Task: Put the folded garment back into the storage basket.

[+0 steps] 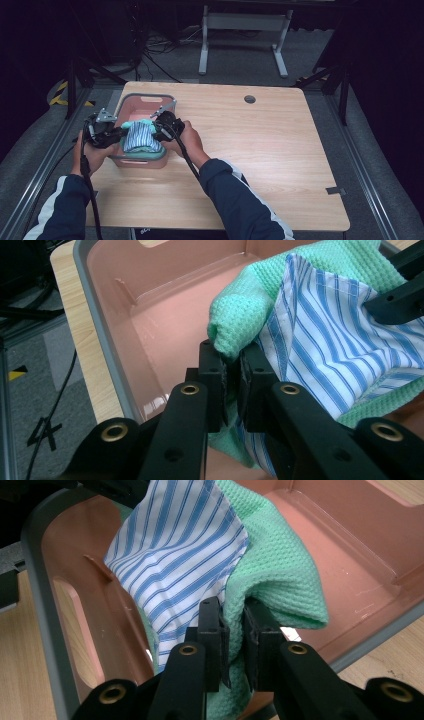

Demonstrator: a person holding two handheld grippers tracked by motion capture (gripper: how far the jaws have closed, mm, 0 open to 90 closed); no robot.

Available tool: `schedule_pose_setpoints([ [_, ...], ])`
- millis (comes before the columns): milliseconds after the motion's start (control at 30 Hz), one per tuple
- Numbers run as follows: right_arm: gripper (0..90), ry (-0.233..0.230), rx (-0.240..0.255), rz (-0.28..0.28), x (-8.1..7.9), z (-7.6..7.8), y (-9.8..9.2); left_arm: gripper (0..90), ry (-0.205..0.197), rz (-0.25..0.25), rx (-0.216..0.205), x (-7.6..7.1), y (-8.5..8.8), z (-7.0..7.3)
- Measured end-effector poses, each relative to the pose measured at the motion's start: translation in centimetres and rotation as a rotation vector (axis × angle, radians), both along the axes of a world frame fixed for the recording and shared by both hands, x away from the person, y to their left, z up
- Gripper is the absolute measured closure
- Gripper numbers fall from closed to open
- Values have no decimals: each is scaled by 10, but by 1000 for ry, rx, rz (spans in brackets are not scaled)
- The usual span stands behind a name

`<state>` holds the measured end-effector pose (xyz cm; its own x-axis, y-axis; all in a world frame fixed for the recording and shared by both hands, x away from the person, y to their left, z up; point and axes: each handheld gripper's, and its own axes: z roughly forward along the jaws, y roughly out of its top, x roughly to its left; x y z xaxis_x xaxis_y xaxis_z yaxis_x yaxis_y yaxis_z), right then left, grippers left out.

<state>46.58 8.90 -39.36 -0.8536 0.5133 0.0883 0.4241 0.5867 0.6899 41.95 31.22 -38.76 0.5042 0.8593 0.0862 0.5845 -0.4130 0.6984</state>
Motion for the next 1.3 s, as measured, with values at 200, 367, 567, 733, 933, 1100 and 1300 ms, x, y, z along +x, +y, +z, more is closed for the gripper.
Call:
schedule_pose_setpoints([
  [200, 785, 3, -9, -5, 1, -3, 1, 810, 14, 10, 22, 0, -1, -2],
  [367, 727, 7, -6, -24, 2, -3, -1, 728, 4, 32, 41, 0, -2, -2],
  [567, 692, -9, -8, -31, 2, 0, -7, 598, -15, 63, 29, 1, 0, 0],
  [733, 669, -17, -1, -38, 1, 3, -10, 563, -23, 63, 23, -1, -1, 4],
  [933, 598, -19, -1, -44, -1, 8, -14, 508, -29, 56, 15, -3, -4, 7],
  [1100, 540, -37, 3, -53, -3, 12, -20, 470, -30, 26, 21, -6, -9, 9],
  [1300, 437, -77, -21, -54, -7, 18, -33, 365, -41, -15, 13, -15, -22, 13],
])
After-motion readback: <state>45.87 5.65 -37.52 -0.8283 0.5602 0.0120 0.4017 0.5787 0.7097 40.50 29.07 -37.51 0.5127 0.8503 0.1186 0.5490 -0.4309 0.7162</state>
